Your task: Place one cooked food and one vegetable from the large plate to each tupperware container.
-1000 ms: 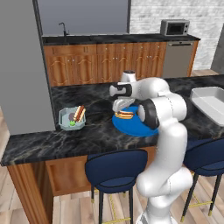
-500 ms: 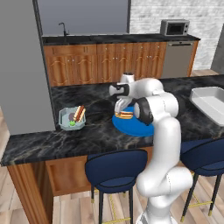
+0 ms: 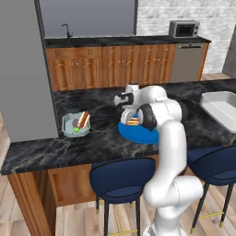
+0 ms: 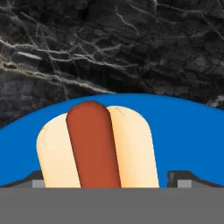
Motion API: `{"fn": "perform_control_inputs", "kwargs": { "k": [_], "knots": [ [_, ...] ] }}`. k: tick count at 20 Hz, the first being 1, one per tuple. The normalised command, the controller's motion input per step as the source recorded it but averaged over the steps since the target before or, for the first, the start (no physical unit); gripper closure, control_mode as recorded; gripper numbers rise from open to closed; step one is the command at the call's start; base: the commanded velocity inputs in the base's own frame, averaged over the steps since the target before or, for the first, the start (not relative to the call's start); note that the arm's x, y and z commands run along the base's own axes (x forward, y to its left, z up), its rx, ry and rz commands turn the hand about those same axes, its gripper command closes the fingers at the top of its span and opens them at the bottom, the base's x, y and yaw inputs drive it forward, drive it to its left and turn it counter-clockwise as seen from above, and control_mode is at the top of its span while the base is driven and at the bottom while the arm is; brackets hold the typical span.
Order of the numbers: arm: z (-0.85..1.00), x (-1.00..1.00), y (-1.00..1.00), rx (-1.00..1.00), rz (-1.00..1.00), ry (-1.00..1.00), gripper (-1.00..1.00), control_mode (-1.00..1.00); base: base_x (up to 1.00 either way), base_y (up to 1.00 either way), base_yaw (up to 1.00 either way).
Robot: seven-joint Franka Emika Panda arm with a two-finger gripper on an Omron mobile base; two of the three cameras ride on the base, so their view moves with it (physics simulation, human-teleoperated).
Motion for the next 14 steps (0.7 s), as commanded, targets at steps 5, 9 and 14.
{"fn": "perform_control_inputs", "kwargs": {
  "k": [5,9,14],
  "knots": [
    [-0.44,0.00,0.12,-0.05,0.00,0.07,1.00,-1.00,0.00,0.00,0.00],
    [0.03,-0.39,-0.07,0.00,0.00,-0.08,1.00,-1.00,0.00,0.00,0.00],
    [0.29,-0.65,-0.21,0.00,-0.01,-0.20,1.00,-1.00,0.00,0.00,0.00]
  ]
}}
